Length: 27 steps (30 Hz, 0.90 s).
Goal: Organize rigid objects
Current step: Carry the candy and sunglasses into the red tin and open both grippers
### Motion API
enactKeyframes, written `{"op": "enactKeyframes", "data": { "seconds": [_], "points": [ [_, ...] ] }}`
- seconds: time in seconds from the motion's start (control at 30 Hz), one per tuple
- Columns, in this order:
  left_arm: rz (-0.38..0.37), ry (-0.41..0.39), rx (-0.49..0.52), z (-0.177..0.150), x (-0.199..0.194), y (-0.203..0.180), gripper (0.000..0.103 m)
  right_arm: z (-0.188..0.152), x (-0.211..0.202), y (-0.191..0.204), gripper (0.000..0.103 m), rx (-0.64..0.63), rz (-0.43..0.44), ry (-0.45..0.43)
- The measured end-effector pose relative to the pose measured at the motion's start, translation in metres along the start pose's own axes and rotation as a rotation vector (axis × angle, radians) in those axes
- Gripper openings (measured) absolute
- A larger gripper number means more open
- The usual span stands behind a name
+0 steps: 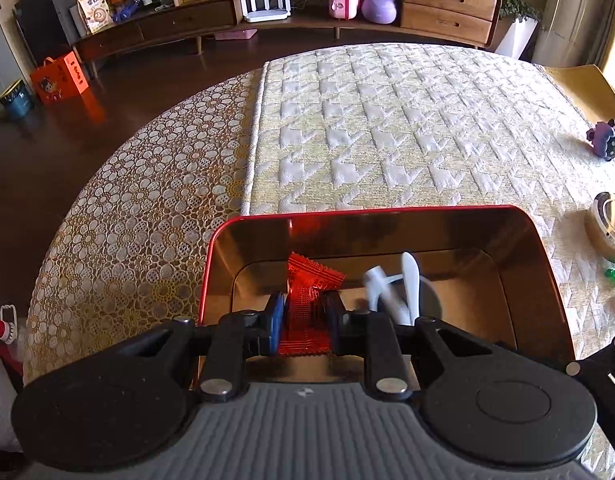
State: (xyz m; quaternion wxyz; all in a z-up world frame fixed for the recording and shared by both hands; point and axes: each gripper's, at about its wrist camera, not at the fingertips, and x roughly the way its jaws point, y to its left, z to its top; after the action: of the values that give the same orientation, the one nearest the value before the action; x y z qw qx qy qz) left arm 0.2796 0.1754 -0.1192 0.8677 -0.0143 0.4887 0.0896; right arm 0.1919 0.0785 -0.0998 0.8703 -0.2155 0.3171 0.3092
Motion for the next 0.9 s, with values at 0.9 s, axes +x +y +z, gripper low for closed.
{"op": "enactKeyframes", "data": {
  "seconds": [0.9],
  "points": [
    [-0.036,-0.101,-0.050,-0.018,-0.068,-0.002,0.062,0.003,-0.067,-0.046,0.069,0.212,0.090,-0.077]
  ]
}}
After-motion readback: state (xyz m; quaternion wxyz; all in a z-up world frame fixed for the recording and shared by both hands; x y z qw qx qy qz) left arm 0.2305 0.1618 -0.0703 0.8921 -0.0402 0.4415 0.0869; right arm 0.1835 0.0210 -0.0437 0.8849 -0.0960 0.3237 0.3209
